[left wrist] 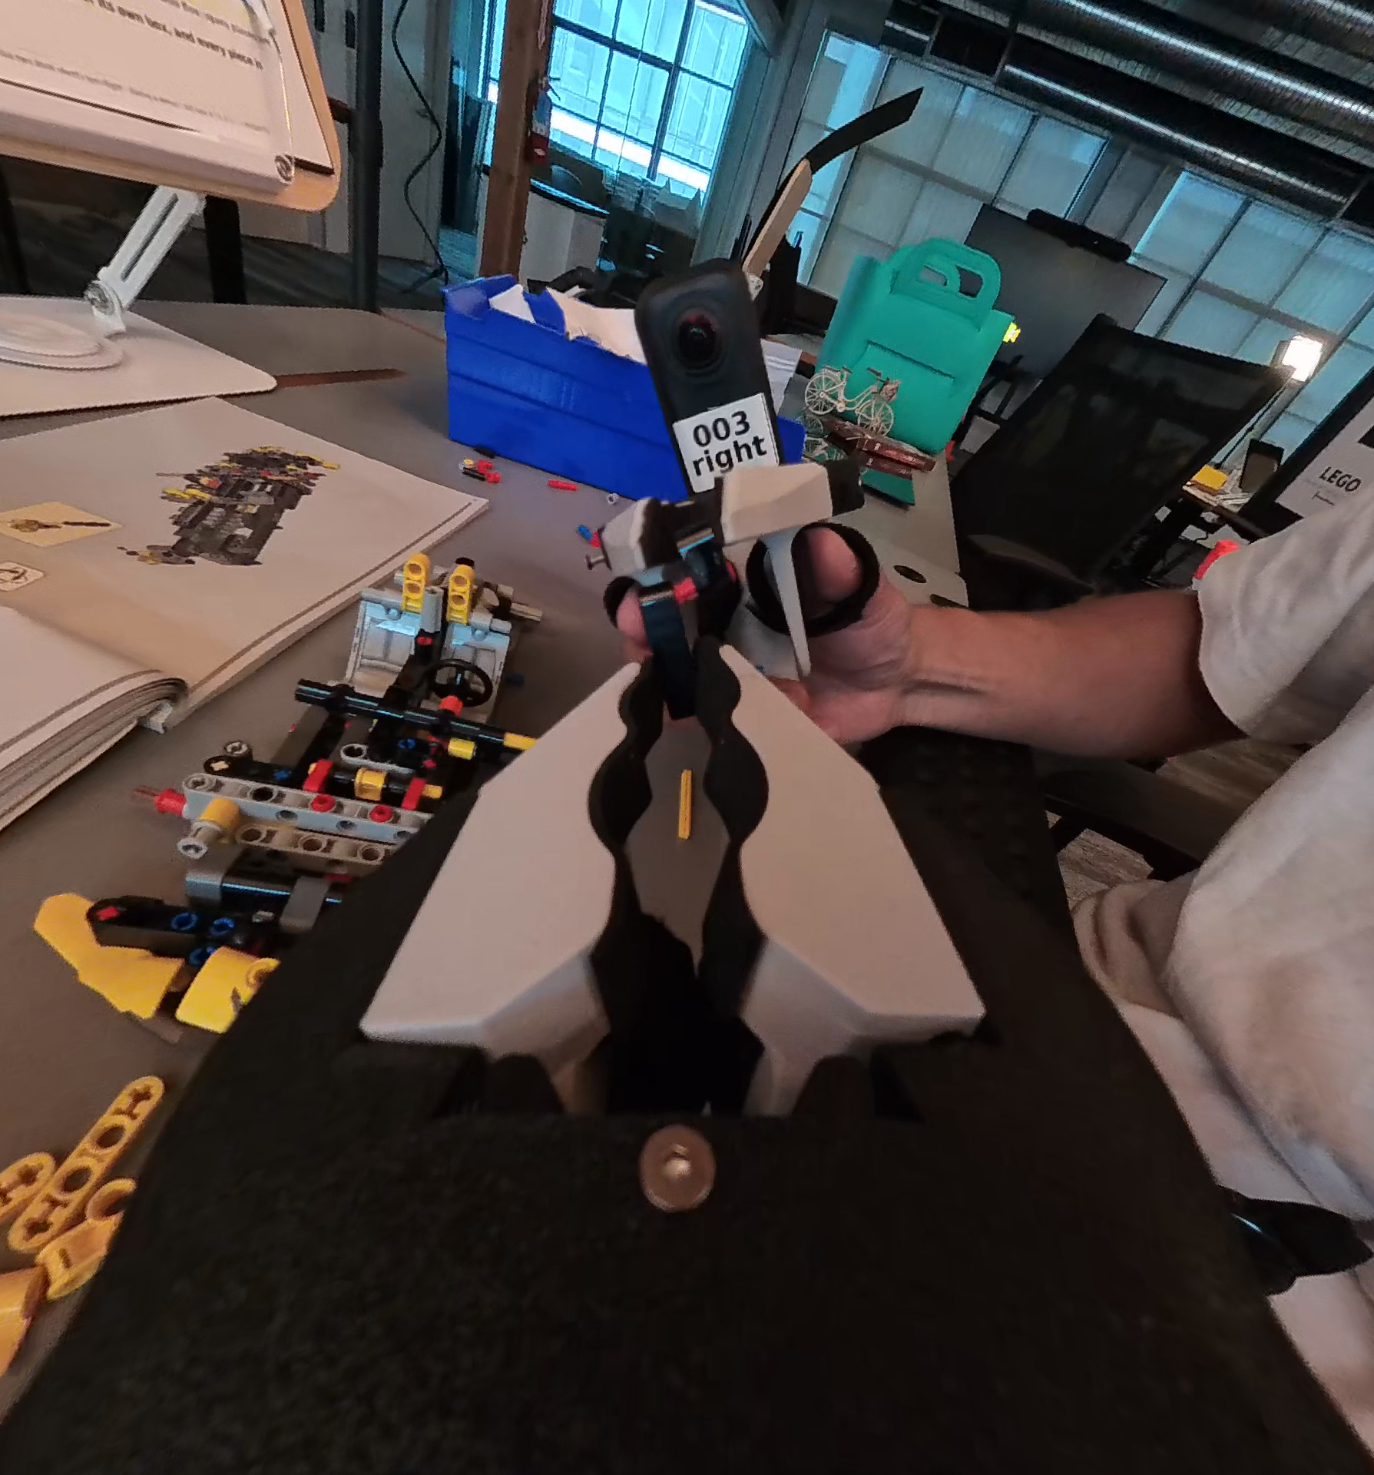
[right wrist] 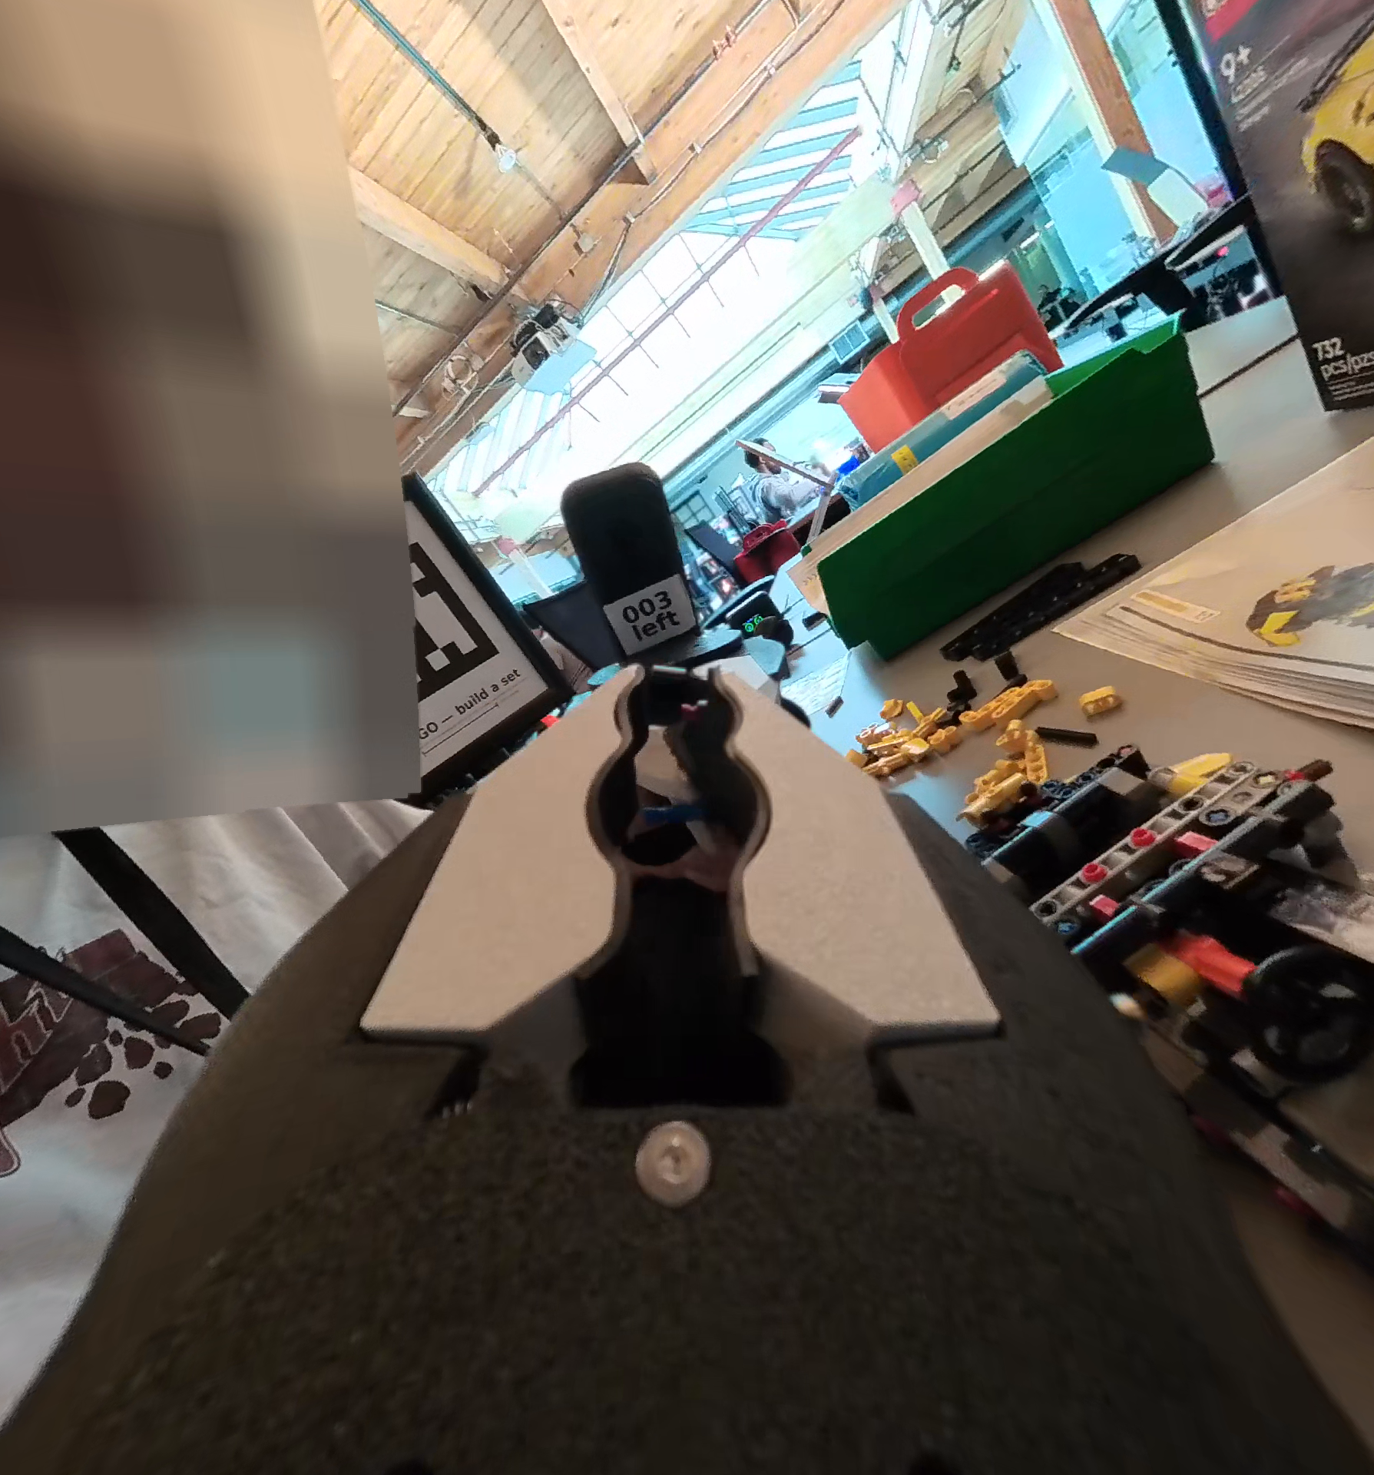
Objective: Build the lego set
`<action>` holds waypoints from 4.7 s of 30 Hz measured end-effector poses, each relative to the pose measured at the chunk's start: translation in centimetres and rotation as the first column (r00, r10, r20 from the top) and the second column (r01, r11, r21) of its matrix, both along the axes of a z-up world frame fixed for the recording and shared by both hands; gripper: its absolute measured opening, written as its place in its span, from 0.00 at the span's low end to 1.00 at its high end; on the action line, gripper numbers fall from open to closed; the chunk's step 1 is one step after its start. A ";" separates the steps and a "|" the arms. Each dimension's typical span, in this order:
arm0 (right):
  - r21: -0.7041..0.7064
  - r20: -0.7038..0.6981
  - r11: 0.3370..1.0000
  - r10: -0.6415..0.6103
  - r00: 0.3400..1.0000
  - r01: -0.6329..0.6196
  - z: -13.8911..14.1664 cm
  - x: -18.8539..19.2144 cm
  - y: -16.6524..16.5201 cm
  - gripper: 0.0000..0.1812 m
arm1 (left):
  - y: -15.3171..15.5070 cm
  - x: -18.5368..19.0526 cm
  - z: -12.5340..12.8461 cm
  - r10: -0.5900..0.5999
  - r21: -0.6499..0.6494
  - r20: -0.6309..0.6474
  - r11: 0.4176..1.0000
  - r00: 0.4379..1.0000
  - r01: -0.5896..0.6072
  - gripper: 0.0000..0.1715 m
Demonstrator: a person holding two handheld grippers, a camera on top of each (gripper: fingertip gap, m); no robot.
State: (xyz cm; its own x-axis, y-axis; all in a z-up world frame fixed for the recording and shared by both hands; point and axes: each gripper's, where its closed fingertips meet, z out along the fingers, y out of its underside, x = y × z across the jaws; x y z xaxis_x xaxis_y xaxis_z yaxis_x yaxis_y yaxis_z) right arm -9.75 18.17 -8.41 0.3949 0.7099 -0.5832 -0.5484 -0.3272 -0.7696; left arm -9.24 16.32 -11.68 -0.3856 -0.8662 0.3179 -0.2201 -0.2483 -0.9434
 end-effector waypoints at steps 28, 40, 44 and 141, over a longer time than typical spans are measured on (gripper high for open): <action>-0.079 0.004 0.996 0.030 1.000 -0.029 -1.5 0.1 0.3 0.12 | 0.2 0.2 -1.0 -0.005 -0.026 -0.064 1.000 0.998 0.004 0.03; -0.101 0.010 0.994 0.032 0.999 -0.031 -1.9 0.3 0.5 0.15 | 0.3 0.3 -1.2 0.003 -0.022 -0.072 1.000 0.997 -0.005 0.03; -0.102 0.014 0.994 0.048 0.999 -0.046 -2.0 0.1 0.4 0.13 | 0.4 0.3 -1.2 0.005 -0.027 -0.076 1.000 0.997 -0.007 0.03; -0.100 0.309 0.979 0.201 0.930 -0.178 -4.6 -1.2 -1.9 0.09 | -1.6 -0.4 -3.4 -0.106 0.110 -0.162 0.986 0.981 0.124 0.03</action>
State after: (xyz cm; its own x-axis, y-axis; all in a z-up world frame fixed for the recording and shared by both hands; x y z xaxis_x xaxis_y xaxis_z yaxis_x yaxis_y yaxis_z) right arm -10.97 16.28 -12.99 0.4287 0.7519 -0.5009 -0.2036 -0.4598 -0.8644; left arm -9.61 14.72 -15.04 -0.4388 -0.8541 0.2792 -0.3866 -0.1011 -0.9167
